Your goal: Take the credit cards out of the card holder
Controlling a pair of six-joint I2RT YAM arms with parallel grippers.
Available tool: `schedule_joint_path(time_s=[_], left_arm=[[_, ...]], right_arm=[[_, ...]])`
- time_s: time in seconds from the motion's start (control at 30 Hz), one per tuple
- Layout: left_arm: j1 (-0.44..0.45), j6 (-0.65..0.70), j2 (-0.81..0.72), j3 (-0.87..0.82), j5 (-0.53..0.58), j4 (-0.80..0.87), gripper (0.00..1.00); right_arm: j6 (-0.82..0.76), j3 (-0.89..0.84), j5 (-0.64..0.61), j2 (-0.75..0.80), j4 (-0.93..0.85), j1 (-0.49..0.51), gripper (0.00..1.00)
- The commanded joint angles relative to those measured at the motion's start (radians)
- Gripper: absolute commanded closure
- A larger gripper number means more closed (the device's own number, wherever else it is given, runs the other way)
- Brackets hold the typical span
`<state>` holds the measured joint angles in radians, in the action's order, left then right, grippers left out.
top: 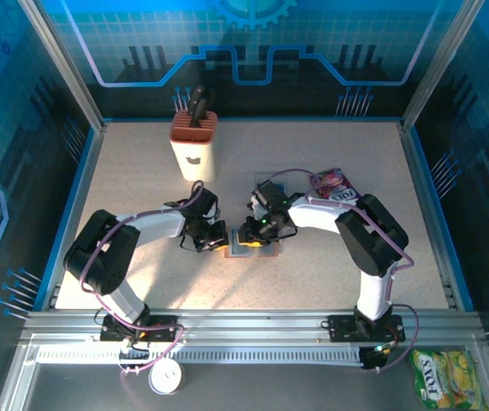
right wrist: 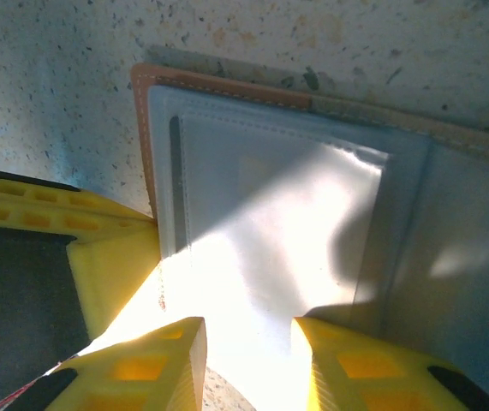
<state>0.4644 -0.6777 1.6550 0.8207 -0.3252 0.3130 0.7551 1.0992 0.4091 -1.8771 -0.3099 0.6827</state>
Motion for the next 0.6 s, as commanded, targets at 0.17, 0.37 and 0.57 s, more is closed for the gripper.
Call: schedule_joint_path(time_s=[0.17, 0.37, 0.57], left_arm=[[-0.007, 0.024, -0.004, 0.007, 0.027, 0.053, 0.94], [-0.006, 0.026, -0.009, 0.025, 0.033, 0.071, 0.94], [-0.006, 0.015, -0.037, 0.050, 0.023, 0.083, 0.94]], right_arm=[[-0.031, -0.024, -0.039, 0.035, -0.074, -0.009, 0.66], [-0.034, -0.046, -0.013, 0.039, -0.042, -0.023, 0.66], [-0.018, -0.083, 0.013, 0.051, 0.012, -0.036, 0.66]])
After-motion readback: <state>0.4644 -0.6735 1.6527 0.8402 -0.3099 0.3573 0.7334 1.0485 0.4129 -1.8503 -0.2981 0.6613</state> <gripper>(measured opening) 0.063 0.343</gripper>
